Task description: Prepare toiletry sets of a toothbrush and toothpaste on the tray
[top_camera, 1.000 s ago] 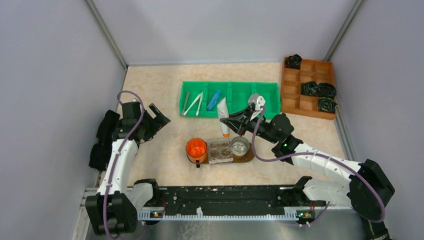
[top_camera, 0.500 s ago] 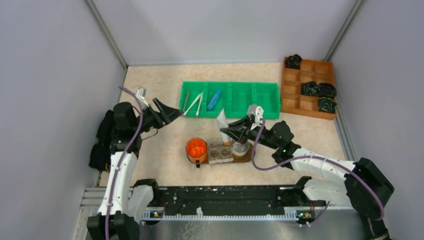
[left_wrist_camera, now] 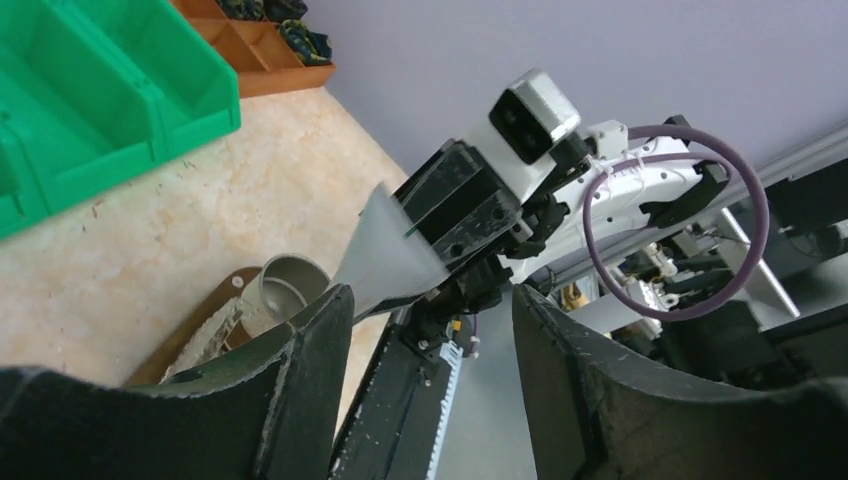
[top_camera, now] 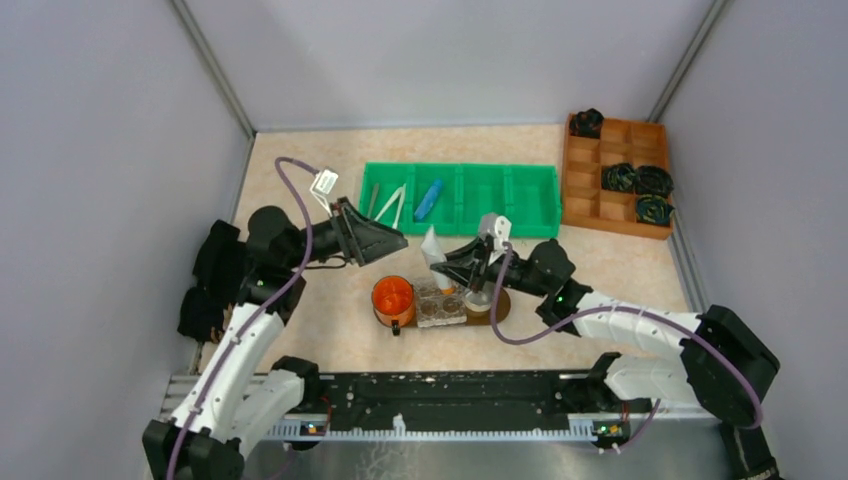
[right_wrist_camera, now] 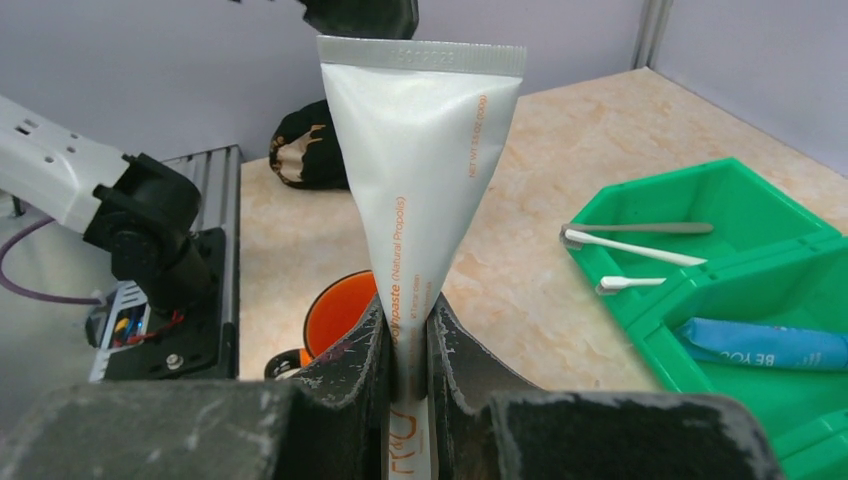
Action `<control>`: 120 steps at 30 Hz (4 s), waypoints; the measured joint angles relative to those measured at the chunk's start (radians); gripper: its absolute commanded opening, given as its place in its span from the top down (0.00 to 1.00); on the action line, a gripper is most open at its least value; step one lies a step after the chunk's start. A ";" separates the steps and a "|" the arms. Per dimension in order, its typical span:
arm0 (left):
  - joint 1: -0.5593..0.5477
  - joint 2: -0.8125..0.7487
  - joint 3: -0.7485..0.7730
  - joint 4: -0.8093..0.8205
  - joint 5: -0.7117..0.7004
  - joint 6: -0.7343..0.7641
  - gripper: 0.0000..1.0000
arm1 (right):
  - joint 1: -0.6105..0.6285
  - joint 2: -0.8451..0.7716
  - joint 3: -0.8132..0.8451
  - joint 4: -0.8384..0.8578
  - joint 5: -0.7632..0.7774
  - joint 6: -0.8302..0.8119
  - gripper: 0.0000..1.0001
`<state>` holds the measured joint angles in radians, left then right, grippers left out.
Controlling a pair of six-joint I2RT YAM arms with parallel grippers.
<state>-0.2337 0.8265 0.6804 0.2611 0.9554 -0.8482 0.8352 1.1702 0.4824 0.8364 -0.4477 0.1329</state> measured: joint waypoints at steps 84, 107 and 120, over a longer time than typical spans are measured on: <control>-0.360 0.346 0.579 -0.941 -0.668 0.641 0.85 | 0.055 0.082 0.188 -0.373 0.193 -0.271 1.00; -0.377 0.368 0.590 -0.929 -0.697 0.653 1.00 | 0.058 0.085 0.203 -0.404 0.218 -0.270 0.95; -0.372 0.374 0.616 -0.937 -0.712 0.673 1.00 | 0.058 0.121 0.254 -0.425 0.214 -0.259 0.84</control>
<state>-0.6060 1.2003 1.2964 -0.6754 0.2436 -0.1749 0.8928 1.2915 0.7361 0.4114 -0.2337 -0.1261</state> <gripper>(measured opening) 0.008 0.146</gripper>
